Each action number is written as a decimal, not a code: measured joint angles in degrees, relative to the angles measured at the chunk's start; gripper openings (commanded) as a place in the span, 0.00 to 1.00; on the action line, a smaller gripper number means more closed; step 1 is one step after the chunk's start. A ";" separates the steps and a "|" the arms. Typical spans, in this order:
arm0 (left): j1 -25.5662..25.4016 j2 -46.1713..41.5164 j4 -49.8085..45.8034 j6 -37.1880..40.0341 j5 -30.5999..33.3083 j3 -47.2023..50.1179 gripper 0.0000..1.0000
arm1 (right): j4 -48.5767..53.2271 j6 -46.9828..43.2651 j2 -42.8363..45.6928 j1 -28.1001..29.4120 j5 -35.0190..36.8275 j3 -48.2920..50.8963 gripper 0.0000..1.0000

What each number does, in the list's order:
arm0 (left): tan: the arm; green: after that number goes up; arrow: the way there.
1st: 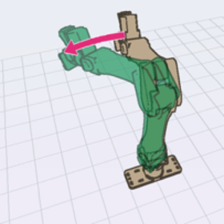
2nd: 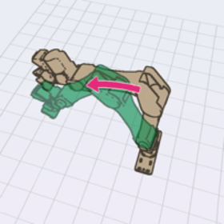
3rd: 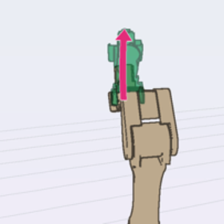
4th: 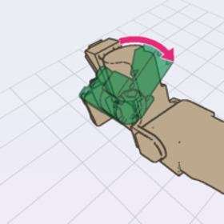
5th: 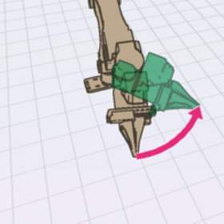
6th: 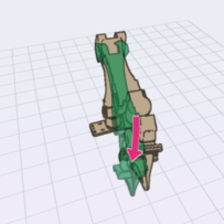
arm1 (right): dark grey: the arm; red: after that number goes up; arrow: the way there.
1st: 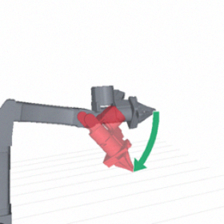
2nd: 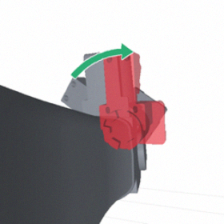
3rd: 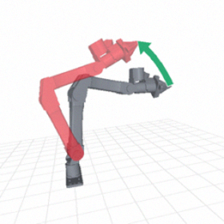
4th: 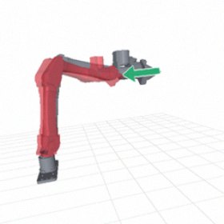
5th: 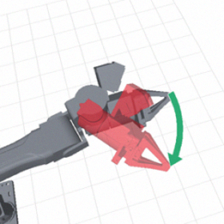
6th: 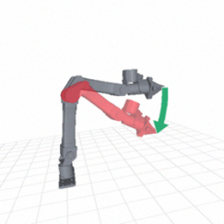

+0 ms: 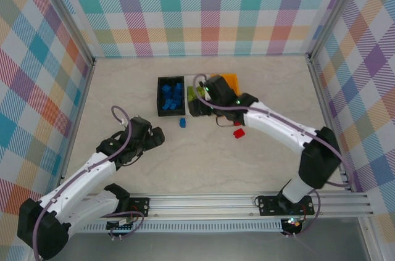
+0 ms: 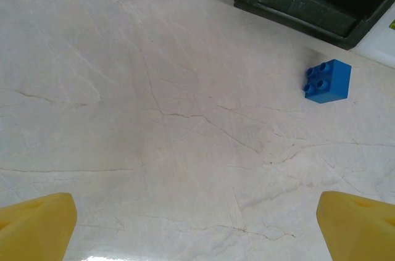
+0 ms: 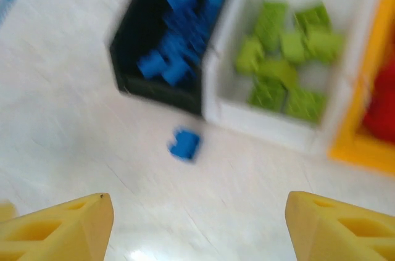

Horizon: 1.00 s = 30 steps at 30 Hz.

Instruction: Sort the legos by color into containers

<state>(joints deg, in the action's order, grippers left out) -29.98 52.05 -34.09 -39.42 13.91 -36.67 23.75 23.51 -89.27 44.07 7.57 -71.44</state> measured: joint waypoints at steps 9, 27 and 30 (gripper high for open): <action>0.00 1.44 1.46 0.00 -1.03 0.00 1.00 | 1.53 5.70 2.05 -9.38 3.96 22.38 0.79; 0.00 1.73 1.49 0.00 -1.05 0.11 1.00 | -6.75 3.98 -11.34 -15.02 8.70 13.68 0.58; 0.00 1.73 1.46 0.00 -1.03 0.11 1.00 | -7.06 3.72 -13.09 -15.04 9.14 13.57 0.46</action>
<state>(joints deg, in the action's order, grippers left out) -29.98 53.78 -32.62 -39.42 12.88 -36.56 16.69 27.22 -102.37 29.04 16.71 -57.87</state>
